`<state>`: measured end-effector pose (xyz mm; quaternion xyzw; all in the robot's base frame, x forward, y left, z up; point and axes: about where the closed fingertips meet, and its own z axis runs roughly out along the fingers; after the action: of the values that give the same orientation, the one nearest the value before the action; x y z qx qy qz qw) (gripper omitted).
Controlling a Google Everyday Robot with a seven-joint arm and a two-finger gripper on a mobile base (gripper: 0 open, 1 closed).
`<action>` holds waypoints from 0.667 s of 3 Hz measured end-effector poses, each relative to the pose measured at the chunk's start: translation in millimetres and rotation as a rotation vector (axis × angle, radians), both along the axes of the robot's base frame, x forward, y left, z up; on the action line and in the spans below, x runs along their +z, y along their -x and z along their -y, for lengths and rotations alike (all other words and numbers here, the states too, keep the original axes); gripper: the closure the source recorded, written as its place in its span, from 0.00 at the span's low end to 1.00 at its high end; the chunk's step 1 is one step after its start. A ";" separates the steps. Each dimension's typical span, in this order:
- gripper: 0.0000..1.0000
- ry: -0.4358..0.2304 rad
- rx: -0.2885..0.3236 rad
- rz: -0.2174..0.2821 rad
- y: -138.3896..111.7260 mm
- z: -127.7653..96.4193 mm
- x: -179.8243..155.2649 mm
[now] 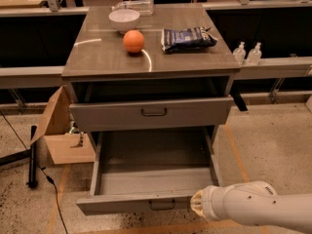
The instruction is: Close middle drawer
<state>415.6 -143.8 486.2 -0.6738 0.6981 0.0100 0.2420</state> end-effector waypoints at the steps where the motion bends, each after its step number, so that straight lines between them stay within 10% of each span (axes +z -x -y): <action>1: 1.00 0.023 -0.037 0.002 -1.1 14.9 -18.3; 2: 1.00 0.019 -0.073 0.026 -5.4 22.9 -36.6</action>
Offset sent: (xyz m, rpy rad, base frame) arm 0.0025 0.0002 -0.0847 -0.0166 -0.0839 -0.1356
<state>421.0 -166.7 449.5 -0.6503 0.7190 -0.0143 0.2451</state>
